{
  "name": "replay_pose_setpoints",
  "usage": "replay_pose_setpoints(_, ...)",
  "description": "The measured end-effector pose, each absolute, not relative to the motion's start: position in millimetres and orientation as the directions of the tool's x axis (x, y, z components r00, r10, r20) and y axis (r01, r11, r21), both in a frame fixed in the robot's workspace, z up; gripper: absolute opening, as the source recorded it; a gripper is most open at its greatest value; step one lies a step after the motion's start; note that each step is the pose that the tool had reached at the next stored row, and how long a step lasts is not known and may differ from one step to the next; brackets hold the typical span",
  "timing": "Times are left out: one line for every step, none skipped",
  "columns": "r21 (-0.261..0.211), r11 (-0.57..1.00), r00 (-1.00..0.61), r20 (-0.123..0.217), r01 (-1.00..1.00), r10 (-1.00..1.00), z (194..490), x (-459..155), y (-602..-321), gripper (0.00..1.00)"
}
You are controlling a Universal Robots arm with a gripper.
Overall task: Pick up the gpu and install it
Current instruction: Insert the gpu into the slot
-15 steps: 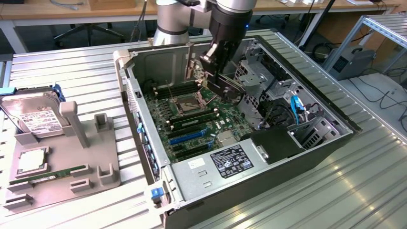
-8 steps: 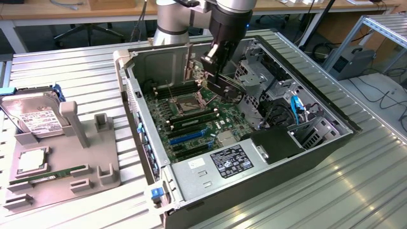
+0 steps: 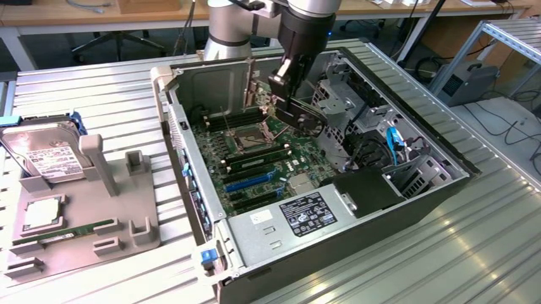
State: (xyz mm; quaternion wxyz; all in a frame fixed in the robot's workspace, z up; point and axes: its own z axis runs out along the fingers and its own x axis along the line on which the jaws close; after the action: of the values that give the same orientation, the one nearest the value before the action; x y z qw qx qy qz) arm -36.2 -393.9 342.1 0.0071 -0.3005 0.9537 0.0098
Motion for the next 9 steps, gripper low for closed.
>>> replay_pose_setpoints(0.014, 0.816, -0.816, -0.019, -0.578, -0.577, 342.1, -36.2, -393.9, 0.27)
replay_pose_setpoints(0.015, 0.814, -0.814, -0.019, -0.581, -0.581, 342.1, -36.2, -393.9, 0.27)
replay_pose_setpoints(0.014, 0.811, -0.812, -0.019, -0.584, -0.584, 342.1, -36.2, -393.9, 0.27)
replay_pose_setpoints(0.014, 0.809, -0.810, -0.019, -0.587, -0.587, 342.1, -36.2, -393.9, 0.27)
replay_pose_setpoints(0.015, 0.807, -0.807, -0.019, -0.590, -0.590, 342.1, -36.2, -393.9, 0.27)
replay_pose_setpoints(0.014, 0.805, -0.805, -0.019, -0.593, -0.593, 342.1, -36.2, -393.9, 0.27)
replay_pose_setpoints(0.015, 0.803, -0.803, -0.019, -0.596, -0.596, 342.1, -36.2, -393.9, 0.27)
replay_pose_setpoints(0.014, 0.801, -0.801, -0.019, -0.599, -0.599, 342.1, -36.2, -393.9, 0.27)
replay_pose_setpoints(0.014, 0.798, -0.798, -0.019, -0.603, -0.603, 342.1, -36.2, -393.9, 0.27)
